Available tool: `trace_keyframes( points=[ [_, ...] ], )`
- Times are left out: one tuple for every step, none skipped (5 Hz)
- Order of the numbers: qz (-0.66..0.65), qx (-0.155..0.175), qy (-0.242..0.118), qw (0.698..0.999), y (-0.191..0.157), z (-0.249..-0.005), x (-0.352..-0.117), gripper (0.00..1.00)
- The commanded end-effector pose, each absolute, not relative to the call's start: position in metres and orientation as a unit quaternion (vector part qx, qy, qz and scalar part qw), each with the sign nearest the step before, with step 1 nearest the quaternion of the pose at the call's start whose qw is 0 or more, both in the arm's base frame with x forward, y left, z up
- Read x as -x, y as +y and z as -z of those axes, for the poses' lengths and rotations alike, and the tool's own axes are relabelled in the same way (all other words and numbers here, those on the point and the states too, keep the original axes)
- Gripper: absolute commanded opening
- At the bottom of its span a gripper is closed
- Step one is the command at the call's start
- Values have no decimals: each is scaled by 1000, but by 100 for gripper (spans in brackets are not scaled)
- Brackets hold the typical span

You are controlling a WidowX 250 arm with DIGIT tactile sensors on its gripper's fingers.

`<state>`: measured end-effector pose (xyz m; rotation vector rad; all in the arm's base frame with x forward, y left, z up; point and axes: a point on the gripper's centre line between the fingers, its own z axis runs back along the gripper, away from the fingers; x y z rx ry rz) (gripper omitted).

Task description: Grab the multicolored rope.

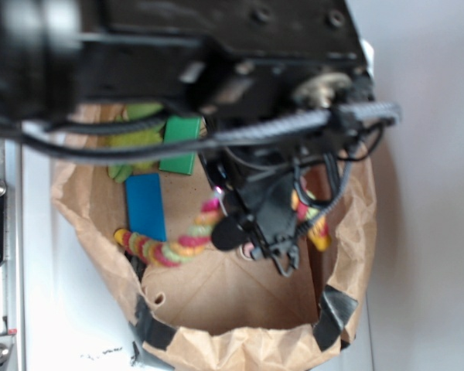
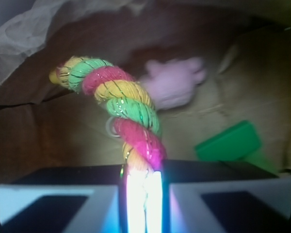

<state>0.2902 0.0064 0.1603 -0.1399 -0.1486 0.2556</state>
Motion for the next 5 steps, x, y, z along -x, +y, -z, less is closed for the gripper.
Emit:
trace_keyframes(
  points=[
    [-124, 31, -131, 983, 19, -207, -282, 0],
    [-126, 26, -140, 982, 25, -215, -276, 0],
    [-118, 45, -174, 977, 26, -215, -270, 0],
    [-111, 41, -185, 976, 23, -212, -268, 0],
    [-105, 24, -202, 974, 16, -211, -270, 0]
  ],
)
